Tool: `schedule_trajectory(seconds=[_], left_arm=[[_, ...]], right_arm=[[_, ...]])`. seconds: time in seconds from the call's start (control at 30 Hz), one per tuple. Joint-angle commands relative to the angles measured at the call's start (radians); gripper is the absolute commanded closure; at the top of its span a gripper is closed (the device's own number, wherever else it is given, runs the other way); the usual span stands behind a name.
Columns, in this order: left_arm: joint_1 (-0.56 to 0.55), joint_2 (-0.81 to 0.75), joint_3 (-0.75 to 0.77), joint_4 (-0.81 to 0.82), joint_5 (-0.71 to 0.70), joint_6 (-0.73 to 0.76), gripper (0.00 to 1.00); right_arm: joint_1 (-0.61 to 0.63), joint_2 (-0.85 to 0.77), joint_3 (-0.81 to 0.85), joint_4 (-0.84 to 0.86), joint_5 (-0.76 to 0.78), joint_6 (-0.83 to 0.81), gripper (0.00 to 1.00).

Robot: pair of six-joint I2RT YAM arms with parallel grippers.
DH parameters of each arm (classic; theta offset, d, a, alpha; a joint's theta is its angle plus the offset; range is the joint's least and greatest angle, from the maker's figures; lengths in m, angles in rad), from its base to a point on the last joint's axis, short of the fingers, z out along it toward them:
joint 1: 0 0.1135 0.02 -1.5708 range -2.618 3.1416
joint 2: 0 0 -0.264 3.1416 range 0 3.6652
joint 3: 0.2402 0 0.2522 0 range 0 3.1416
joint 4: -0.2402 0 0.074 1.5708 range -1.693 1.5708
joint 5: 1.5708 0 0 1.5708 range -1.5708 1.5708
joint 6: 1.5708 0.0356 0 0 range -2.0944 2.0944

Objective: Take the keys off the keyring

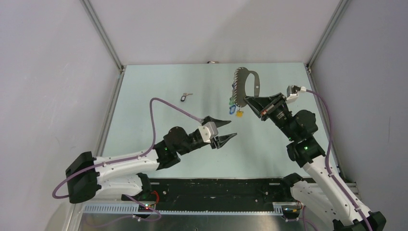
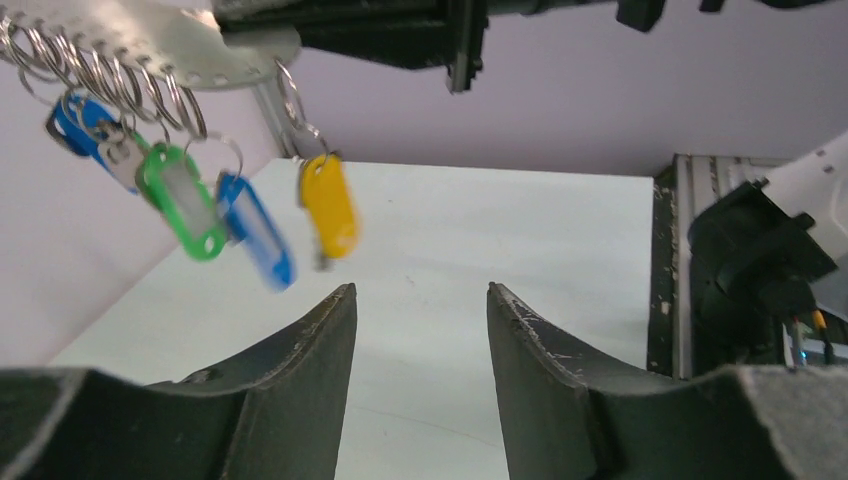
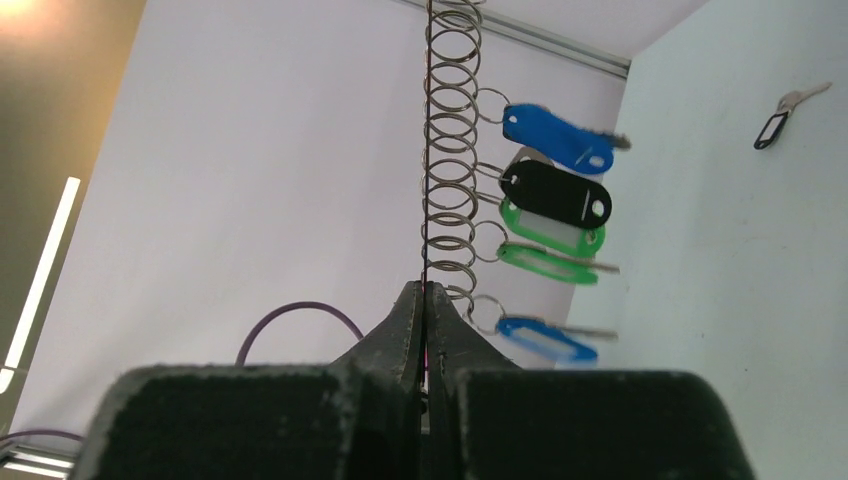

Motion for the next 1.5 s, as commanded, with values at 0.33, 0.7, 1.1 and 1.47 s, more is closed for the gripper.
schedule_trajectory(seconds=[0.33,0.7,1.1,1.47], left_arm=[[0.022,0.113,0.166,0.059,-0.074,-0.009,0.46],[0.073,0.139,0.19,0.059,-0.034,-0.042,0.51],[0.082,0.163,0.213,0.059,0.012,-0.055,0.83],[0.083,0.177,0.221,0.059,0.016,-0.061,0.88]], right_arm=[[0.038,0.015,0.004,0.14,0.037,-0.005,1.0],[0.05,0.022,0.002,0.164,0.038,-0.006,1.0],[0.058,0.024,0.002,0.168,0.044,-0.003,1.0],[0.063,0.015,-0.007,0.177,0.053,0.004,1.0]])
